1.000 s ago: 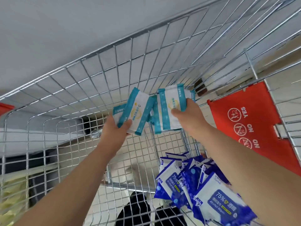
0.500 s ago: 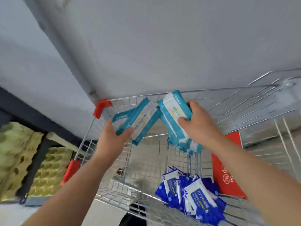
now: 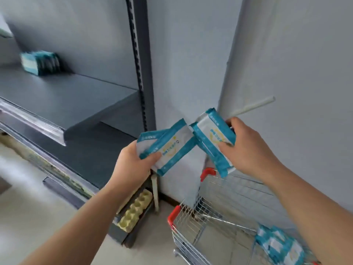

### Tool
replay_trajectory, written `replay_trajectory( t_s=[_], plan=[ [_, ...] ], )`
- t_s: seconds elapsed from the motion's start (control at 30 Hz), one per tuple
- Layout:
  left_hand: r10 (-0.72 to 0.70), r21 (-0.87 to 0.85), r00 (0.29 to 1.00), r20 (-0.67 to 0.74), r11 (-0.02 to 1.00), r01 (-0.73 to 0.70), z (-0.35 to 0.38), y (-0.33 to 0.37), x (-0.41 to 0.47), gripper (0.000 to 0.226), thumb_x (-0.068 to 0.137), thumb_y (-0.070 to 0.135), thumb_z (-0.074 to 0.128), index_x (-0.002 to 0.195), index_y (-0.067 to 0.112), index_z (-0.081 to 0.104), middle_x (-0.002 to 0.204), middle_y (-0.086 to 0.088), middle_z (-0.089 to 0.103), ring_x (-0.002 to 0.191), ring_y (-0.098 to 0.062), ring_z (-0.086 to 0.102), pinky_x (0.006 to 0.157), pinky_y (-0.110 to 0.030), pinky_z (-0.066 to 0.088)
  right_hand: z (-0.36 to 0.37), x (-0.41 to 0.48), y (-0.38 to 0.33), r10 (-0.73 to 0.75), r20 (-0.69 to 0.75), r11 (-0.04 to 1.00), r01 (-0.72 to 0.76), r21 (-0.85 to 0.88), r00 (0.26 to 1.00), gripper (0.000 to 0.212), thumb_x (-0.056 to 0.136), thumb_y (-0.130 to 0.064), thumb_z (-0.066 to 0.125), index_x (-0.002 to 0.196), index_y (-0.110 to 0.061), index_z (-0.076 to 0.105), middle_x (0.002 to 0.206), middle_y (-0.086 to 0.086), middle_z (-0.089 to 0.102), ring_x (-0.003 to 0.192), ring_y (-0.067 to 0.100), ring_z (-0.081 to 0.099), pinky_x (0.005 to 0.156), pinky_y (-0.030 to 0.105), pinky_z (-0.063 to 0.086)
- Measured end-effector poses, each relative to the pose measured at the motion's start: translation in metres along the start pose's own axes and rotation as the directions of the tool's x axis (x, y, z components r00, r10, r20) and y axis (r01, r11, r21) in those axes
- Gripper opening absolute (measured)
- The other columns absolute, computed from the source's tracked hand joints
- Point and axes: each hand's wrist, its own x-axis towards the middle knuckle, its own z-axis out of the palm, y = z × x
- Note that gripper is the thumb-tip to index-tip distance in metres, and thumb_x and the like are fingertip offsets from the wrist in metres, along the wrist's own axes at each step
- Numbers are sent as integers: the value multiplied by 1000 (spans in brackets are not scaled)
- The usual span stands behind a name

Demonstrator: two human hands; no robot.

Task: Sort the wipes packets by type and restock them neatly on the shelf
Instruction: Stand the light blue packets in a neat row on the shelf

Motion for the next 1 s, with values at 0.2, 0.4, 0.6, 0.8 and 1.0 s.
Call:
replay_trajectory(
  t_s=[0.2,0.4,0.6,0.8,1.0],
  plan=[
    [34,-23,994,-104,999,-37,-140,6,39,18,83,20,73,99,20,64,91,7,74,79,-8,71,71,-30,58,51,57,-131,-139,14,990,139,6,990,26,88,-19,59,109,-25,44,103,-10,56,90,15,60,69,32,52],
    [95,35,983,-154,995,-91,-280,2,97,13,85,19,71,94,26,64,81,17,73,73,-1,69,63,-21,52,122,114,-254,-133,12,989,132,67,991,23,86,-17,57,103,-26,46,101,-8,61,87,19,61,73,44,55],
    [61,20,971,-229,998,-58,-384,-17,166,16,86,16,70,88,29,62,83,12,73,80,-10,71,73,-32,58,186,173,-348,-135,27,988,133,78,990,21,87,-18,57,104,-24,47,98,-8,61,81,14,60,68,36,53],
    [42,-3,966,-255,999,-44,-446,-42,248,22,87,11,69,85,30,60,85,15,69,76,-2,66,64,-20,52,237,247,-400,-131,55,991,129,45,990,23,88,-16,55,108,-22,47,108,-5,62,89,18,62,74,43,56],
    [-11,-19,969,-248,1000,6,-494,-61,343,19,84,9,72,91,24,64,92,6,72,84,-14,70,82,-36,57,285,329,-427,-82,84,997,83,-7,993,20,87,-14,55,105,-20,47,105,-4,61,88,20,61,74,43,55]
  ],
)
